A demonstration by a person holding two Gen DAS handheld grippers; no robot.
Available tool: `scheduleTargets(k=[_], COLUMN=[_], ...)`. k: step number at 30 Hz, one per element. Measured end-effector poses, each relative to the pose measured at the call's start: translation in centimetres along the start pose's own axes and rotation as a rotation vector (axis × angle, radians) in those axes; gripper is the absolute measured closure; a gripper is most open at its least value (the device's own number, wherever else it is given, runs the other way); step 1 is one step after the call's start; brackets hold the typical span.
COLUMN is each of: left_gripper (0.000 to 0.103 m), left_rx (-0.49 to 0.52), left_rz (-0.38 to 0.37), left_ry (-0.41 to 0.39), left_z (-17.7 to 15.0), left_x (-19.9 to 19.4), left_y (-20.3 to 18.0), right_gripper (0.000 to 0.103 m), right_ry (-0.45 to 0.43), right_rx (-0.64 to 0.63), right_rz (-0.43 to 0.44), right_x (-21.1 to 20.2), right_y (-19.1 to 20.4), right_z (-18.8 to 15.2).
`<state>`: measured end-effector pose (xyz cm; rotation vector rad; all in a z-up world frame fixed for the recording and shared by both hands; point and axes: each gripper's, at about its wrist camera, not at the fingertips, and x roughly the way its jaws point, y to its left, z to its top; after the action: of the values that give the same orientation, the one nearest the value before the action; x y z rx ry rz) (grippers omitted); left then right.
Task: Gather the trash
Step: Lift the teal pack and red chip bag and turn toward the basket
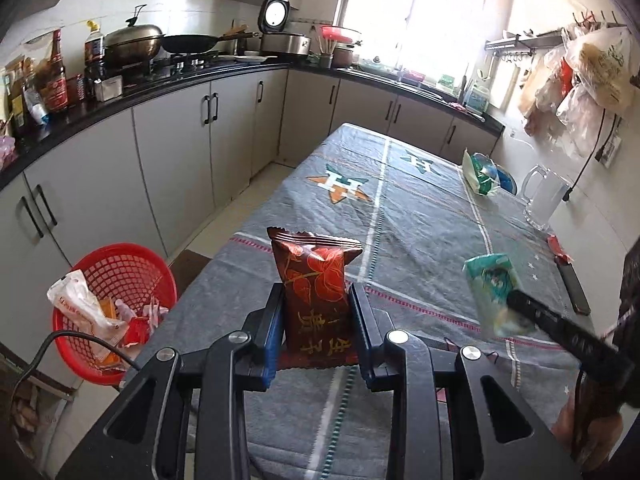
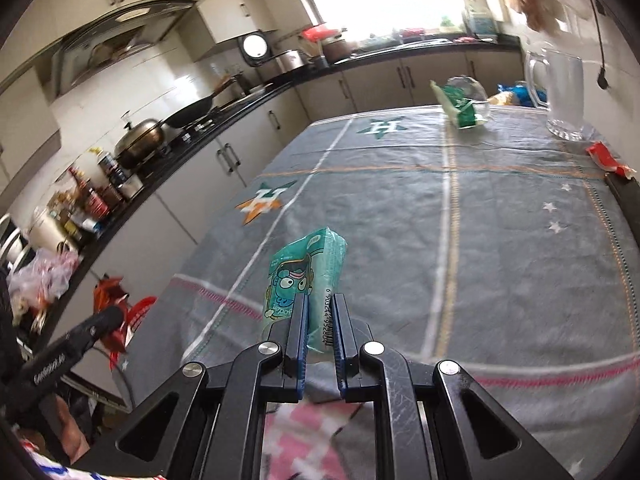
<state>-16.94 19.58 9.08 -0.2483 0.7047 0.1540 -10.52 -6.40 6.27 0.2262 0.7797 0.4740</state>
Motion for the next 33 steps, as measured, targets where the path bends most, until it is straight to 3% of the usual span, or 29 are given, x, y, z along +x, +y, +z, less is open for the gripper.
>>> scheduleTargets(k=[9,33], left_gripper=[0.073,0.073], left_rx=[0.014,0.05], left_rz=[0.066,0.154], left_ry=[-0.017,-0.049], left_z=[-0.5,-1.5], left_x=[-0.2,-1.8], left_y=[0.2,0.3], right_gripper=[0.091,0.091], right_ry=[-0.001,-0.024], right_rx=[-0.052,-0.075], right_rz=[0.01,0.033], right_x=[0.1,-1.6], right_y=[2.6,4.1], right_z=[-2.3,-3.8])
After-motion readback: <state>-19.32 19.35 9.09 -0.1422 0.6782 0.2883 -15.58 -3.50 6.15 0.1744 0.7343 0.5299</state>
